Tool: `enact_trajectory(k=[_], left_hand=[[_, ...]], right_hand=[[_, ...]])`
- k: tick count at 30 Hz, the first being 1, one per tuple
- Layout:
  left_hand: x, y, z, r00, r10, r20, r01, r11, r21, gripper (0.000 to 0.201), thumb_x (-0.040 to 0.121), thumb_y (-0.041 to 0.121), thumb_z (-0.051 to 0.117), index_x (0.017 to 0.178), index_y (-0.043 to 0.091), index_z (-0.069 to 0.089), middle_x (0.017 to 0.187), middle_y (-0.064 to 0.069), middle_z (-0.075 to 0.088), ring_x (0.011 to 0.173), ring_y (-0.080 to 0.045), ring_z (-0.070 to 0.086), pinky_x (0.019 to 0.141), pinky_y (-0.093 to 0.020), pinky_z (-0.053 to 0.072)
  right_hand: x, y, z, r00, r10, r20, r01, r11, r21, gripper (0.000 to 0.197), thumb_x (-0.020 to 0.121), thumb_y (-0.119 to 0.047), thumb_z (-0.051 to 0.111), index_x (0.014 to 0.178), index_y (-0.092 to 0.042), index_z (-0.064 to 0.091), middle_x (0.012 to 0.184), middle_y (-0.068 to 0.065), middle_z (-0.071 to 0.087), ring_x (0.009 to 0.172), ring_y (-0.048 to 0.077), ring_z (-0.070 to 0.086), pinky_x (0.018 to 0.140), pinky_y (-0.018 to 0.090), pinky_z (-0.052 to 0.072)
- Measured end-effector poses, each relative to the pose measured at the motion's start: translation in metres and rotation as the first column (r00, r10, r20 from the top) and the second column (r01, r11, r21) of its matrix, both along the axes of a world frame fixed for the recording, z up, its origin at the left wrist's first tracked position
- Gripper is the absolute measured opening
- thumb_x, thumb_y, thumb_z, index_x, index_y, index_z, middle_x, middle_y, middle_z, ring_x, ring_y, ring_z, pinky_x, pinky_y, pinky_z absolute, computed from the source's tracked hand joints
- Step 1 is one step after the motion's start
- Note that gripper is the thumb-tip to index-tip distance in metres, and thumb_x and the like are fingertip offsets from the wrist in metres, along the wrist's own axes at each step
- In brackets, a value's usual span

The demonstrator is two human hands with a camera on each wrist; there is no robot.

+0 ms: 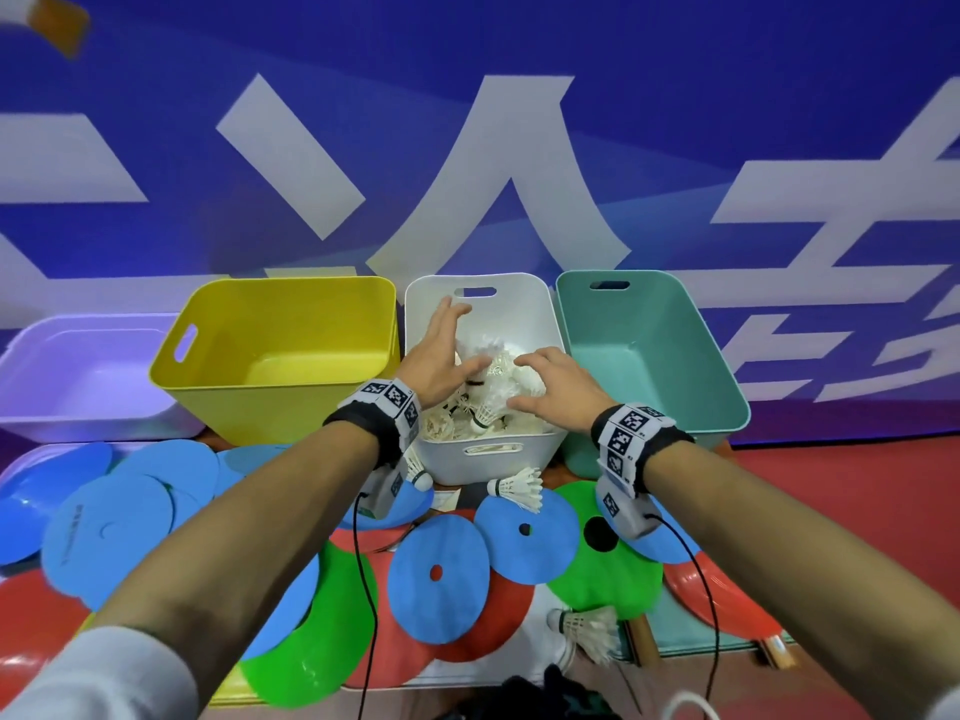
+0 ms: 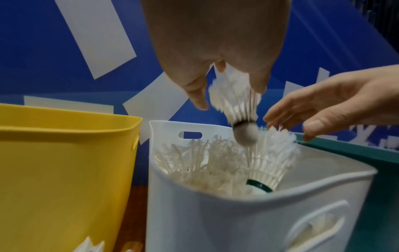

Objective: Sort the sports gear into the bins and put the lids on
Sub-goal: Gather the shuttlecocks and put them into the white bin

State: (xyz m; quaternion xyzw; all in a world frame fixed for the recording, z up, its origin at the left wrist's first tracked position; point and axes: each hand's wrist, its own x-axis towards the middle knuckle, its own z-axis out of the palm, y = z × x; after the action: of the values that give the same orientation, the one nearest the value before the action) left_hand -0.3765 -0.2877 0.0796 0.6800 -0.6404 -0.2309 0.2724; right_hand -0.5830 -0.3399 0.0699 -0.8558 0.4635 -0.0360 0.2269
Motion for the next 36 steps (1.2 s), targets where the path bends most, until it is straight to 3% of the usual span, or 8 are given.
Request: enact_trajectory(k=[2,5,11,15,19,21,29,36], left_hand=[[-0.002,-0.003,0.0,0.991,0.088,0.104,-0.092,0.995,0.041,0.071,0.092,0.036,0.064,0.148,0.023,0.022,0.163,-0.005,0.003,0.134,-0.03,0.043,0.103,-0.041,0.045],[0.001,0.002,-0.003,0.938,0.223,0.267,-0.233,0.972,0.006,0.059,0.091,0.037,0.064,0.139,0.023,0.033,0.15,-0.008,0.028,0.12,-0.032,0.052,0.09,-0.043,0.05],[-0.004,0.021,-0.005,0.917,0.139,0.374,-0.159,0.987,0.023,0.035,0.095,0.042,0.052,0.122,0.02,0.05,0.128,-0.009,0.055,0.108,-0.028,0.056,0.09,-0.041,0.048],[-0.009,0.036,-0.012,0.947,0.001,0.32,-0.037,0.994,0.107,0.05,0.097,0.038,0.052,0.144,0.022,0.042,0.15,-0.003,0.044,0.134,-0.026,0.045,0.107,-0.041,0.038],[-0.018,0.053,-0.023,0.947,-0.192,0.257,0.115,0.951,0.286,0.066,0.099,0.039,0.049,0.155,0.022,0.02,0.157,-0.009,0.033,0.142,-0.028,0.034,0.114,-0.039,0.03],[-0.025,0.057,-0.028,0.945,-0.22,0.242,0.134,0.935,0.327,0.066,0.099,0.043,0.048,0.155,0.025,0.018,0.157,-0.008,0.031,0.143,-0.027,0.031,0.116,-0.041,0.028],[-0.029,0.059,-0.024,0.953,-0.17,0.252,0.113,0.968,0.225,0.062,0.094,0.044,0.054,0.15,0.025,0.033,0.153,-0.005,0.038,0.142,-0.025,0.03,0.116,-0.05,0.023],[-0.019,0.088,-0.035,0.945,-0.08,0.318,0.02,0.982,0.188,0.059,0.093,0.052,0.05,0.147,0.034,0.037,0.159,0.003,0.027,0.147,-0.02,0.018,0.118,-0.047,0.012]], right_hand=[[-0.006,0.002,0.004,1.0,-0.001,0.0,0.001,1.0,-0.01,0.066,0.086,-0.052,0.064,0.142,-0.026,0.042,0.145,-0.001,0.04,0.132,0.02,0.041,0.109,0.044,0.034],[-0.018,0.008,0.007,1.0,0.012,-0.008,-0.012,0.999,-0.031,0.064,0.087,-0.054,0.061,0.141,-0.027,0.042,0.146,-0.005,0.04,0.133,0.019,0.041,0.108,0.048,0.035],[-0.031,0.027,0.004,0.999,0.012,-0.047,-0.013,0.999,-0.033,0.063,0.088,-0.054,0.06,0.143,-0.029,0.04,0.148,-0.001,0.036,0.136,0.022,0.035,0.11,0.048,0.032],[-0.031,0.041,-0.002,0.999,0.013,-0.035,-0.014,0.999,-0.037,0.065,0.086,-0.056,0.061,0.143,-0.031,0.04,0.147,-0.001,0.036,0.136,0.022,0.034,0.109,0.049,0.032],[-0.035,0.058,-0.007,0.999,0.007,-0.039,-0.009,0.999,-0.049,0.067,0.087,-0.055,0.06,0.145,-0.03,0.037,0.149,-0.001,0.035,0.137,0.022,0.032,0.108,0.048,0.031],[-0.039,0.064,-0.007,0.999,0.011,-0.049,-0.014,0.998,-0.056,0.068,0.088,-0.056,0.058,0.147,-0.029,0.035,0.15,0.0,0.033,0.138,0.021,0.031,0.108,0.048,0.029],[-0.047,0.061,-0.004,0.995,0.007,-0.095,-0.015,0.996,-0.084,0.07,0.089,-0.058,0.055,0.148,-0.029,0.032,0.155,0.001,0.029,0.141,0.021,0.027,0.108,0.045,0.024],[-0.038,0.066,-0.014,0.997,0.001,-0.076,-0.008,0.996,-0.089,0.067,0.089,-0.055,0.057,0.147,-0.028,0.036,0.154,0.002,0.03,0.141,0.022,0.026,0.108,0.045,0.023]])
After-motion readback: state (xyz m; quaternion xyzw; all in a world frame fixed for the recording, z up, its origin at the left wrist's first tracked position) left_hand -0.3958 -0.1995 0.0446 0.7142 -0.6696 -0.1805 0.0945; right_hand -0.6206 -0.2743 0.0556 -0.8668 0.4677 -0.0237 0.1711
